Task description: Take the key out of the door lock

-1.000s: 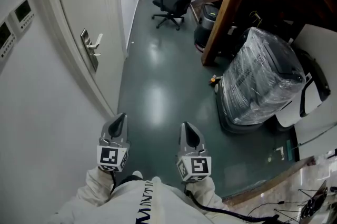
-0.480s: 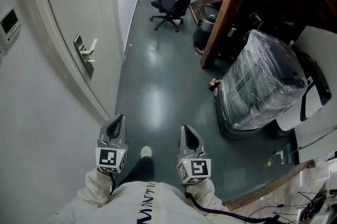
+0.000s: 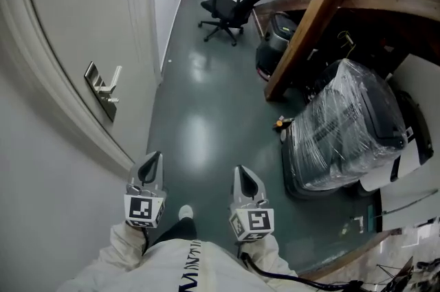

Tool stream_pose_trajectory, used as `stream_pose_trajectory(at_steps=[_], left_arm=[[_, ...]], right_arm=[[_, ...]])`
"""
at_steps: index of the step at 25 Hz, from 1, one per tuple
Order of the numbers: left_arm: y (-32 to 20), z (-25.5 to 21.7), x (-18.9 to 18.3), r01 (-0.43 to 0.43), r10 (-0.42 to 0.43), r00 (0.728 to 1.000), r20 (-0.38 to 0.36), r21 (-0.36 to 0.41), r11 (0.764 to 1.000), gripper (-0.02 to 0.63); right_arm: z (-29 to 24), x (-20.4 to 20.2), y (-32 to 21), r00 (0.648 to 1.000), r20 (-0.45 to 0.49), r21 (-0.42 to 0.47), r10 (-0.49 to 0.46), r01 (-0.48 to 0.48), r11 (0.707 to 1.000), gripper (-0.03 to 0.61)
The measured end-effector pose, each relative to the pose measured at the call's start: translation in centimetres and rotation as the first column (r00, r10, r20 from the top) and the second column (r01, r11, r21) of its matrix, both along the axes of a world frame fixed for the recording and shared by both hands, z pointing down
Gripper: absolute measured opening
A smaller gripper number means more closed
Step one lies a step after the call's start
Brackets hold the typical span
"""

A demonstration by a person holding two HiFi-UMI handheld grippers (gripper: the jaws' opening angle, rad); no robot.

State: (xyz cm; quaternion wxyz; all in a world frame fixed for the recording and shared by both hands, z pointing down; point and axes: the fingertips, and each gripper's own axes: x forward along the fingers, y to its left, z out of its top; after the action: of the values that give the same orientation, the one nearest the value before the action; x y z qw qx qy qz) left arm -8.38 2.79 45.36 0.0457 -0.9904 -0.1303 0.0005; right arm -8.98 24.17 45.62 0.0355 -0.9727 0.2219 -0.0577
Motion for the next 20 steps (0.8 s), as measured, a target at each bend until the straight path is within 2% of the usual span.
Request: stream_pose_trajectory(at_steps=[9, 15, 20], left_arm=[[-5.9, -0.4, 8.9, 0.07, -0.07, 0.998, -0.007, -0.001, 0.998, -0.002], [-8.9, 0.5, 11.2, 0.137, -0.137, 0.991, 0.004, 0.001, 0.991, -0.002], [-12.1, 0.9, 12.9, 0.235, -0.235, 0.972, 0.011, 0.0, 0.972, -0.002]], right_arm=[[-0.5, 10.4, -6.0, 0.997, -0.003, -0.009, -0.077, 0.077, 0.997, 0.0], [0.3, 14.8, -10.0, 0.986, 0.01, -0.011, -0.168, 0.168, 0.986, 0.0], [0.4, 19.0, -14.4, 0.958, 0.007, -0.011, -0.287, 0.287, 0.958, 0.0]])
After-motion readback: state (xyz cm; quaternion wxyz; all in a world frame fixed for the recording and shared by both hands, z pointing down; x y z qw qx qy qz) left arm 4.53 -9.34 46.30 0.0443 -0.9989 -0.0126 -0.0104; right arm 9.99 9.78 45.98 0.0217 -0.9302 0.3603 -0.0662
